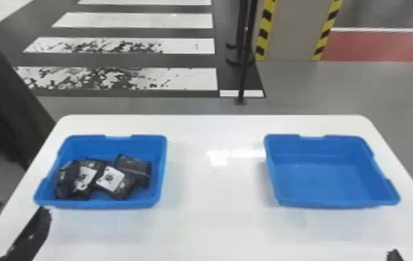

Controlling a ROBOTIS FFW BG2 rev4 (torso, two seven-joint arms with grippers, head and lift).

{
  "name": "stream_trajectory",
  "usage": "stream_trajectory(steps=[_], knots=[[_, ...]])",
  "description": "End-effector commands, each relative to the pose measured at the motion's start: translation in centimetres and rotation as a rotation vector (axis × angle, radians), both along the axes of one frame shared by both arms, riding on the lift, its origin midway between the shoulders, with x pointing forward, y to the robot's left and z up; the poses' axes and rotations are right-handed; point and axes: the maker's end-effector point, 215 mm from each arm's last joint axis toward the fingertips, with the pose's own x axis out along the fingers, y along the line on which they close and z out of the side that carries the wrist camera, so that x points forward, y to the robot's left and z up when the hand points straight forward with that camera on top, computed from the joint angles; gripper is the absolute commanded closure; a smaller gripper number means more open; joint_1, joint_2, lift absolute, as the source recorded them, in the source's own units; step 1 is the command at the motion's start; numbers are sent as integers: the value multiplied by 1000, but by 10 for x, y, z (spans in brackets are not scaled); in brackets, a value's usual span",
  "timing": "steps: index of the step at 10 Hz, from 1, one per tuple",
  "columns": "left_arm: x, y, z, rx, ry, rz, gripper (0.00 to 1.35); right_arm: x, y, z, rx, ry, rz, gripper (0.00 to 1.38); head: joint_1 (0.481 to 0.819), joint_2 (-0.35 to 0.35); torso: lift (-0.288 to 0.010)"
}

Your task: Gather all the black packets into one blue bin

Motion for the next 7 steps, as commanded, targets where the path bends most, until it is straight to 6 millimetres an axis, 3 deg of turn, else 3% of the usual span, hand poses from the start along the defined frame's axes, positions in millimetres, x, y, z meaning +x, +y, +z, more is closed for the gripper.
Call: stream_trajectory(steps=[1,3,4,7], knots=[[-23,-2,-13,6,46,14,260,-5,-6,16,-89,-19,5,165,695,-48,-110],[-40,-1,-20,18,66,42,260,-6,-6,19,-90,-21,4,93,695,-82,-110],[-40,9,-15,46,53,67,260,-5,-6,21,-95,-27,5,101,695,-82,-110],[-34,5,-14,46,46,56,260,-3,-7,21,-92,-30,-1,104,695,-60,-110]])
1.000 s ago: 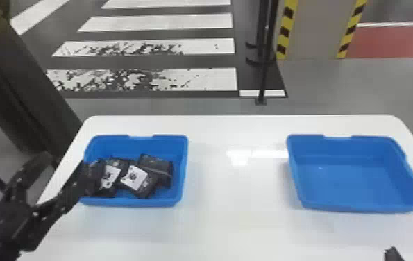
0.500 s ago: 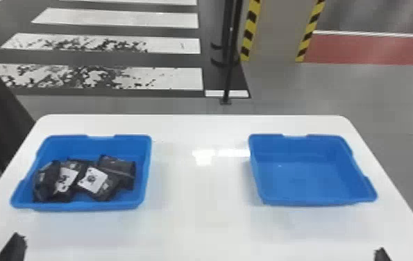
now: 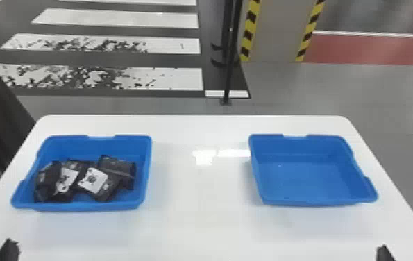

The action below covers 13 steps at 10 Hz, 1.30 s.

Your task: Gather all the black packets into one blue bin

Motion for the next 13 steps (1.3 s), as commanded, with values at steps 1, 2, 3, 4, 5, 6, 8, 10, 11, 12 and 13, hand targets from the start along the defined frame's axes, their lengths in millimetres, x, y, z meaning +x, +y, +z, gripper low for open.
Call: stream_trajectory(steps=[1,2,3,4,5,6,8,10,11,12,13], knots=[[2,-1,-1,-4,3,-3,260,0,1,-1,0,2,1,104,695,-65,-110],[2,-1,-2,-4,8,-4,260,1,0,1,-2,-2,-1,104,695,-67,-110],[2,-2,-4,-9,12,-6,260,1,0,1,-2,-2,-1,104,695,-67,-110],[2,-1,-5,-12,16,-5,260,1,1,-1,0,0,0,102,695,-67,-110],[2,-1,-5,-13,18,-5,260,1,1,-1,0,0,0,98,695,-68,-110],[3,-2,-6,-15,21,-7,260,0,0,-2,2,4,-1,98,695,-67,-110],[2,-2,-7,-18,25,-7,260,0,0,-2,3,4,-2,98,695,-69,-110],[3,-3,-8,-19,27,-10,260,1,1,-2,0,3,-1,98,695,-70,-110],[3,-3,-8,-20,27,-11,260,2,0,-2,1,2,-1,96,695,-70,-110],[3,-3,-9,-22,29,-9,260,2,0,-2,1,2,-1,96,695,-71,-110],[4,-4,-9,-23,26,-11,260,2,0,-3,4,4,-3,96,695,-70,-110]])
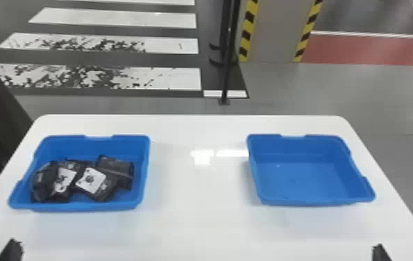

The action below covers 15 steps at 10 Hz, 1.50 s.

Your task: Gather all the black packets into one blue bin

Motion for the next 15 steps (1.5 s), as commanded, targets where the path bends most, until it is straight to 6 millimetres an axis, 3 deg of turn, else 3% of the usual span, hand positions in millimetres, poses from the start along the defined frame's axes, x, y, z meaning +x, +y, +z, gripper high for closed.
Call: stream_trajectory(steps=[1,15], knots=[[0,-1,-1,-8,2,-1,260,1,-1,-1,3,0,-3,96,695,-71,-110],[8,-11,-10,-68,6,-23,260,7,-5,-1,25,-17,-17,96,695,-103,-110]])
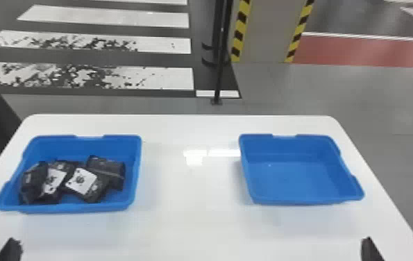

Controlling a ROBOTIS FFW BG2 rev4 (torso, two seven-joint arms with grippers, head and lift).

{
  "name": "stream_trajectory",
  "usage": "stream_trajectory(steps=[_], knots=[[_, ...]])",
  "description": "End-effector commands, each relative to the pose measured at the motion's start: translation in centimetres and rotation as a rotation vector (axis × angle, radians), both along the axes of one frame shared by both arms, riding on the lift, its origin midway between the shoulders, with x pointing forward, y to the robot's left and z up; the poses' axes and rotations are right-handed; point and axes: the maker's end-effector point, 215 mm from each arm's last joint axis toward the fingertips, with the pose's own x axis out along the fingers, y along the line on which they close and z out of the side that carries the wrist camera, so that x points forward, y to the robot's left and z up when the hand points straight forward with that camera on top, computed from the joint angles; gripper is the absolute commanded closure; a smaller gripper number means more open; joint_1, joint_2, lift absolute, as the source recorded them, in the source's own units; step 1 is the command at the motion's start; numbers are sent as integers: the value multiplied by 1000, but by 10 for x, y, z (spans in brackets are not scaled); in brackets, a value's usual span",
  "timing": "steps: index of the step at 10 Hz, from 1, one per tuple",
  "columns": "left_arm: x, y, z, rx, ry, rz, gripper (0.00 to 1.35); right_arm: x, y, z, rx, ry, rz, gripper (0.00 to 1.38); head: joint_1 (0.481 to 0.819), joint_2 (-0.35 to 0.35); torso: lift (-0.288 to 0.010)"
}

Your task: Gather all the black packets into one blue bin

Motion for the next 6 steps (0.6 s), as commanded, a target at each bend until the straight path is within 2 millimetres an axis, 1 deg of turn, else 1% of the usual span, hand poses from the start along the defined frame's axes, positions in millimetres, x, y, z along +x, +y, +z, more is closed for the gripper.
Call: stream_trajectory(steps=[1,6], knots=[[0,0,0,0,0,-1,260,0,0,0,1,-1,-1,96,695,-103,-110],[0,0,-2,-3,4,-1,260,0,-1,-1,3,1,-2,96,695,-104,-110]])
